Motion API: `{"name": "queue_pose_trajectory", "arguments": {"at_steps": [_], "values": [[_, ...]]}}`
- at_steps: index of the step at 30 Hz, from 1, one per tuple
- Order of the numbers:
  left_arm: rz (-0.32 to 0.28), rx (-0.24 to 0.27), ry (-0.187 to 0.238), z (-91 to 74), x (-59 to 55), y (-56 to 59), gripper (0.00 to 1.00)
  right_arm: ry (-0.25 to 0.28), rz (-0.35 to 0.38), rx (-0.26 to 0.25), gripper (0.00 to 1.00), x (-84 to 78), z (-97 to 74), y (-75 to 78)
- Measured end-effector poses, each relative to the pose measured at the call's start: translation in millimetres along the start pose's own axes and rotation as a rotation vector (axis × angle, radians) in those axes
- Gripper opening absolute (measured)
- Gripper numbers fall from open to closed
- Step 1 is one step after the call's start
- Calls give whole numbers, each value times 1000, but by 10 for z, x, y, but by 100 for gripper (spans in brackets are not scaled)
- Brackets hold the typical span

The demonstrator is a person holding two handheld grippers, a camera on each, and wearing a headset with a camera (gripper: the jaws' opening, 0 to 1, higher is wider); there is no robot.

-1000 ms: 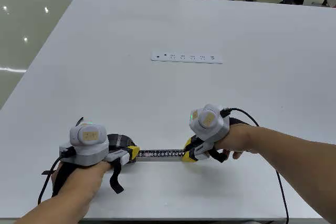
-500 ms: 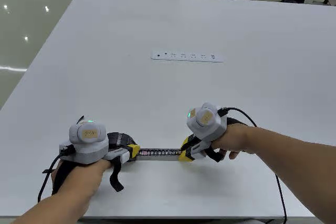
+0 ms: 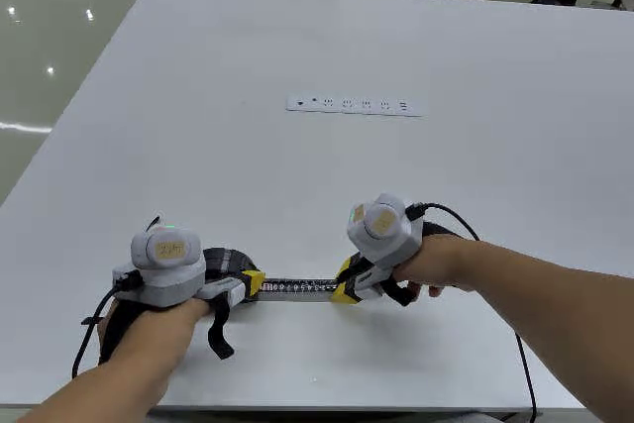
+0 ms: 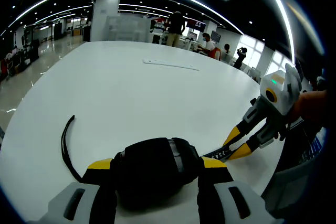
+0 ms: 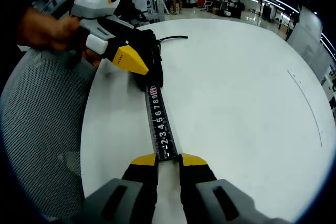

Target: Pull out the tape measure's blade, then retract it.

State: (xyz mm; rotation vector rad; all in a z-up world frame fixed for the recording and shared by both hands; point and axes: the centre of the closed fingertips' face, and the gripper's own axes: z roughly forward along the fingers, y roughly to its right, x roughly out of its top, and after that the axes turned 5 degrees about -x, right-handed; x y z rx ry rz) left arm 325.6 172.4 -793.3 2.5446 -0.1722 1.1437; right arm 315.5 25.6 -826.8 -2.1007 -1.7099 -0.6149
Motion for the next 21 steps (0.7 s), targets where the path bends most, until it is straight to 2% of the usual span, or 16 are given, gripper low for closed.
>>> {"name": "queue_pose_trajectory", "arguments": {"at_steps": [21], "values": [[7,1,-5,3,2,-2,58,32,8,6,13,147,87,-31]]}}
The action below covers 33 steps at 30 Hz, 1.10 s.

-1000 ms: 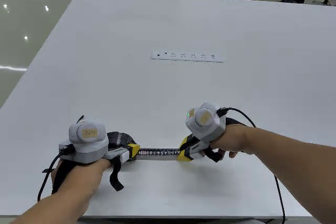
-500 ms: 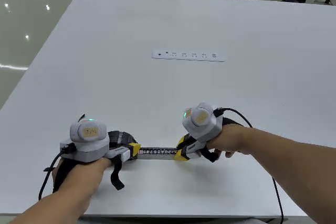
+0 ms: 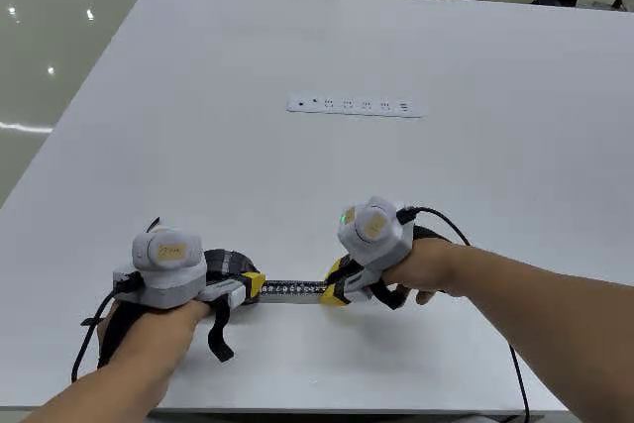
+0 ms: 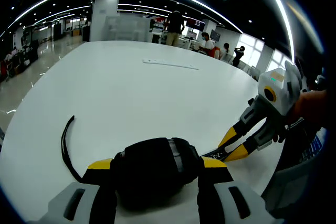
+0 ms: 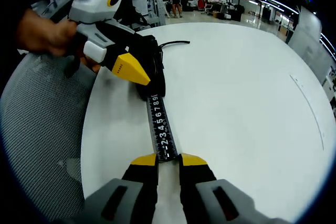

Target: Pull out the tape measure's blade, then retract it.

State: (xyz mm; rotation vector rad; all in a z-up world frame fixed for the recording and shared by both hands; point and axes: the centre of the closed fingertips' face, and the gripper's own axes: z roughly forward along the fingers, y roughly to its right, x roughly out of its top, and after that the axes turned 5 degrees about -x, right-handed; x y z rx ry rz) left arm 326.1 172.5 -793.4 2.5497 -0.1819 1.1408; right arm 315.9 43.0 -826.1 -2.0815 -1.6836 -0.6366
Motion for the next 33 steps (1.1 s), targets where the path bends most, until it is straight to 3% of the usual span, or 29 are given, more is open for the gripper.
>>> {"name": "queue_pose_trajectory", "arguments": {"at_steps": [33], "values": [[-10,-11,0,-10,-1,-4,58,35,-14,-1,14,293,216,-124]]}}
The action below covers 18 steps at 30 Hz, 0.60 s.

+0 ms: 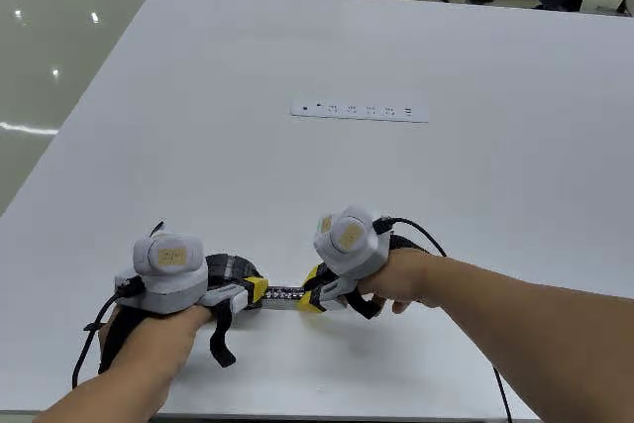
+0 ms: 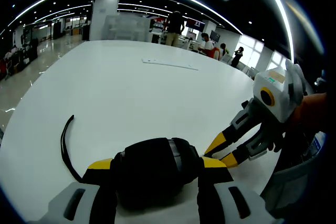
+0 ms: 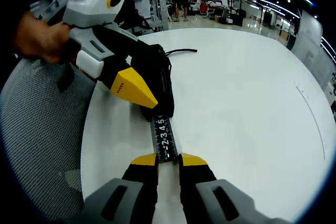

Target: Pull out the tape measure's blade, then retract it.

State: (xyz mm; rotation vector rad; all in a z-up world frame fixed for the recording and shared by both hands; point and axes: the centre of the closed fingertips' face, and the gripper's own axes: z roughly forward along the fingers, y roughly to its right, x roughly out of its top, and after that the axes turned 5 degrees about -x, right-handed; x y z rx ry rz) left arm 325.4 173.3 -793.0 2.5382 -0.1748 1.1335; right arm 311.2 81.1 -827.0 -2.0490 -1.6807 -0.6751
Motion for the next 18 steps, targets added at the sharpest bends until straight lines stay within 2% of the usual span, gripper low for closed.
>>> {"name": "queue_pose_trajectory", "arguments": {"at_steps": [18], "values": [[-2,3,-1,-2,-5,12,58,16,-7,-1,14,138,96,-44]]}}
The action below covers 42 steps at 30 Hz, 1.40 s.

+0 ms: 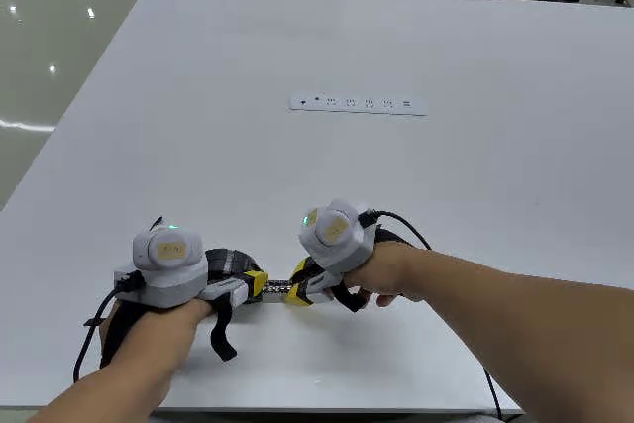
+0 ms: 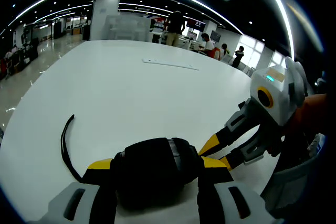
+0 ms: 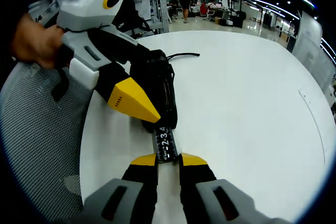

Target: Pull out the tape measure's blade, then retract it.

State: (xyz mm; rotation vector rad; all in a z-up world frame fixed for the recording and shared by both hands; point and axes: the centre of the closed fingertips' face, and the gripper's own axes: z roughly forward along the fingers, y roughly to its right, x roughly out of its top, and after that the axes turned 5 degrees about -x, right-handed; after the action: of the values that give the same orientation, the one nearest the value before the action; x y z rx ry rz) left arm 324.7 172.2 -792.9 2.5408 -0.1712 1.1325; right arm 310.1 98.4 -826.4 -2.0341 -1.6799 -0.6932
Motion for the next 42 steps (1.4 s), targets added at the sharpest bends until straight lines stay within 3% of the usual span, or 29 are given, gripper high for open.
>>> {"name": "queue_pose_trajectory", "arguments": {"at_steps": [7,32,35,42], "values": [[0,2,1,5,-2,-4,58,7,17,4,14,40,31,-3],[-7,0,0,2,5,-14,58,-6,-54,37,13,234,201,-60],[-6,1,-2,2,5,-12,58,-23,-77,44,13,216,216,-66],[-3,2,1,1,6,-13,58,-8,-63,31,14,212,203,-64]]}}
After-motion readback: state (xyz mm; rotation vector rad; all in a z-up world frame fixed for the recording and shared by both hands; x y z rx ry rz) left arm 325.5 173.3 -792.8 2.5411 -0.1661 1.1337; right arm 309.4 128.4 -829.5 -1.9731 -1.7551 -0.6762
